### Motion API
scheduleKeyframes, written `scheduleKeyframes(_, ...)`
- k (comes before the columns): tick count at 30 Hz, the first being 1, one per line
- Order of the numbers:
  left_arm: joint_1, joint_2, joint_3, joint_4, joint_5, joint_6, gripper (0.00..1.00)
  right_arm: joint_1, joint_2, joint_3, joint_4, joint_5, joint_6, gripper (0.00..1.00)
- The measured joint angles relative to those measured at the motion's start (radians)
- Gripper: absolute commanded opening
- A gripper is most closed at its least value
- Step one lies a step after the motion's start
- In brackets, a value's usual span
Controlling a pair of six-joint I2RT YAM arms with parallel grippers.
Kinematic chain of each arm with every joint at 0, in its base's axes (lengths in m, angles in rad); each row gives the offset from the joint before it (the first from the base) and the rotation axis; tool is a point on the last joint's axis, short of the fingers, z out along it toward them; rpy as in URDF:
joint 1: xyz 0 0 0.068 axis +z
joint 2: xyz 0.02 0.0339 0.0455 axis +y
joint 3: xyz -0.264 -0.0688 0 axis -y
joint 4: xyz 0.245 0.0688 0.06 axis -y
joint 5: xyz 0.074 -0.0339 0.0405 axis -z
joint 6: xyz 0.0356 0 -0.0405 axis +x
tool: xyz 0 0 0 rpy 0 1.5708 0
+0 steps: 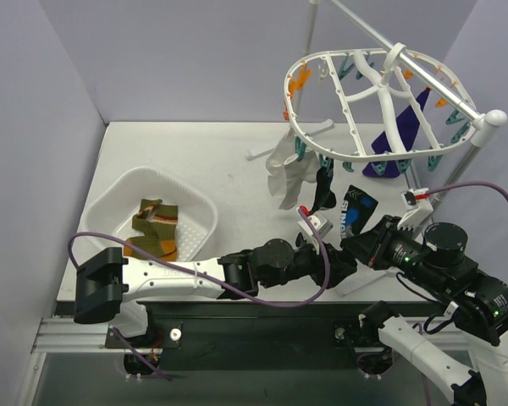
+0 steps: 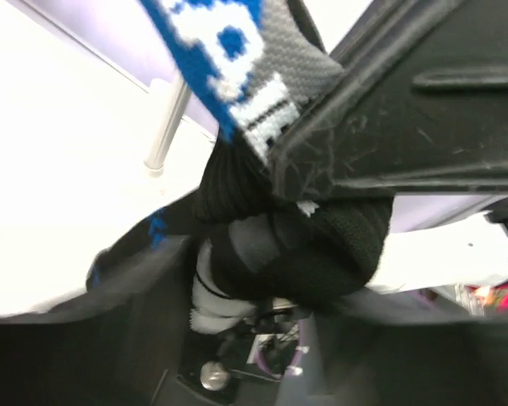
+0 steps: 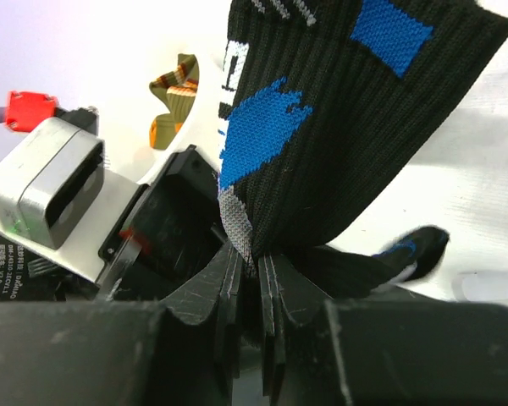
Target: Remove the socks clipped to the hanger
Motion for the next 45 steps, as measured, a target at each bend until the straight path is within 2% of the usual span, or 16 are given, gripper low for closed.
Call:
scheduleKeyframes(1,0.0,0.0,0.002,-0.002,-0.006,0.016,0.15,0.0,0.0,0.0,0.0,-0.004,0.0,0.04)
scheduleKeyframes(3,0.0,0.0,0.016,-0.012,-0.012,0.031,0.01,0.0,0.002,-0.002,0.004,-0.011,0.0,0.05)
scheduleKeyframes(8,0.0,-0.004,0.036,-0.032,-0.022,0.076,0.0,0.0,0.004,-0.003,0.021,-0.024,-0.001,0.1)
scheduleKeyframes(11,0.0,-0.026,0.02,-0.044,-0.025,0.097,0.0,0.0,0.004,-0.005,0.024,-0.029,-0.001,0.2)
scheduleKeyframes(14,0.003,-0.085,-0.026,-0.072,-0.036,0.111,0.0,0.0,0.004,-0.008,0.025,-0.035,-0.001,0.44)
scheduleKeyframes(15,0.006,-0.109,-0.04,-0.088,-0.04,0.114,0.0,0.0,0.004,-0.008,0.026,-0.035,-0.002,0.56)
scheduleKeyframes(18,0.029,-0.18,-0.075,-0.137,-0.047,0.122,0.0,0.0,0.006,-0.008,0.027,-0.035,-0.007,0.72)
scheduleKeyframes(21,0.083,-0.26,-0.114,-0.209,-0.043,0.119,0.0,0.0,0.011,-0.014,0.029,-0.034,-0.01,0.79)
scheduleKeyframes(28,0.266,-0.478,-0.241,-0.41,-0.053,0.097,0.0,0.0,0.019,-0.024,0.028,-0.024,-0.016,0.8)
scheduleKeyframes(33,0.408,-0.634,-0.249,-0.594,-0.106,0.095,0.0,0.0,0.025,-0.025,0.028,-0.016,-0.022,0.8)
scheduleKeyframes(38,0.679,-0.729,-0.227,-0.745,-0.141,0.124,0.0,0.0,0.048,-0.037,0.028,-0.014,-0.031,0.79)
scheduleKeyframes(45,1.009,-0.687,-0.085,-0.855,-0.134,0.193,0.0,0.0,0.061,-0.041,0.028,-0.013,-0.034,0.79)
